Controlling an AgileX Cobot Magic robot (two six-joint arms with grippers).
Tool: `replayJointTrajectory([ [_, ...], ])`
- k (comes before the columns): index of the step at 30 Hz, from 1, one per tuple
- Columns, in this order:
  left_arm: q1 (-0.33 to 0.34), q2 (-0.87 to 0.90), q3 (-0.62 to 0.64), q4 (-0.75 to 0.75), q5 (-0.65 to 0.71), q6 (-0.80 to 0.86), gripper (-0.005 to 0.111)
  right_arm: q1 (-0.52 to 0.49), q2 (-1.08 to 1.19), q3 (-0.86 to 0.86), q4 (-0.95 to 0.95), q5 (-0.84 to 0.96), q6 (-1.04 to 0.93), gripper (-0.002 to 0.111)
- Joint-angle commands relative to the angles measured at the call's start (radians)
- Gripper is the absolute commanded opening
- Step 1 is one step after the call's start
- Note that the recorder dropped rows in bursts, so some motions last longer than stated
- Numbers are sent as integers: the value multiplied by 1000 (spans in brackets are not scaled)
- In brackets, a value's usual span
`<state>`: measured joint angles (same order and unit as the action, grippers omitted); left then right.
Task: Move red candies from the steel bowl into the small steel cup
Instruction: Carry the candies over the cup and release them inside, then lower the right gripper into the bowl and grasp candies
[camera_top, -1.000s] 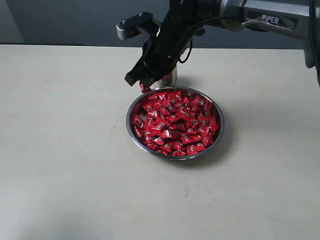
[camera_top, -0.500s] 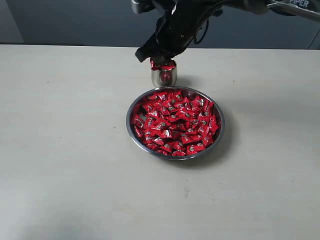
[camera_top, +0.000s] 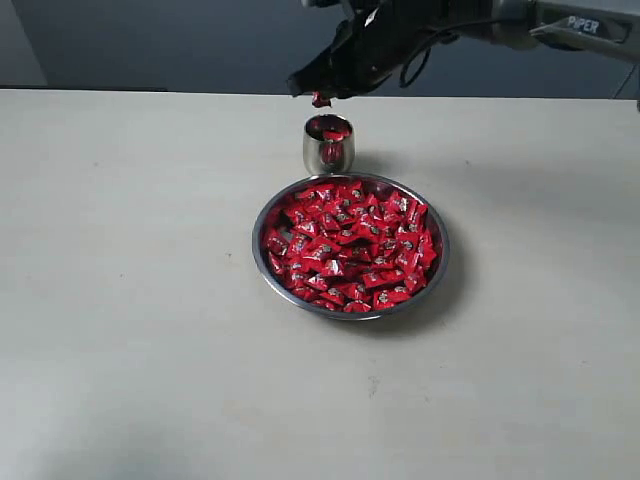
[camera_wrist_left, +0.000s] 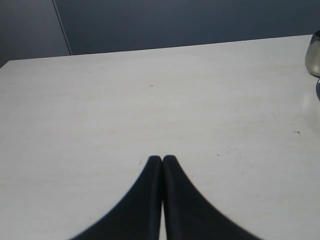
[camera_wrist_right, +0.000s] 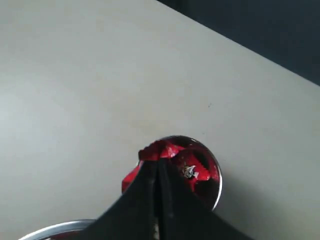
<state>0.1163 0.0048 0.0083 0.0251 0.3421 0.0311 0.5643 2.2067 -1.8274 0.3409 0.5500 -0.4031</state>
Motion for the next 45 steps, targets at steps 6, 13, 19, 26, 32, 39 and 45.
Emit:
replayJointTrajectory([
  [6,-8,-5,-8,2,-5,-2,0,-15,83,-24,-24,-101,-8,0],
  [13,-8,-5,-8,2,-5,-2,0,-31,90,-24,4,-51,-8,34],
  [19,-8,-5,-8,2,-5,-2,0,-31,37,-24,4,7,-8,37],
  [26,-8,-5,-8,2,-5,-2,0,-31,-66,-3,1,231,-43,37],
  [32,-8,-5,-8,2,-5,-2,0,-9,-163,158,11,240,-75,37],
  [39,-8,-5,-8,2,-5,-2,0,88,-228,357,0,177,-103,37],
  [45,-8,-5,-8,2,-5,-2,0,144,-205,408,-2,165,-93,37],
])
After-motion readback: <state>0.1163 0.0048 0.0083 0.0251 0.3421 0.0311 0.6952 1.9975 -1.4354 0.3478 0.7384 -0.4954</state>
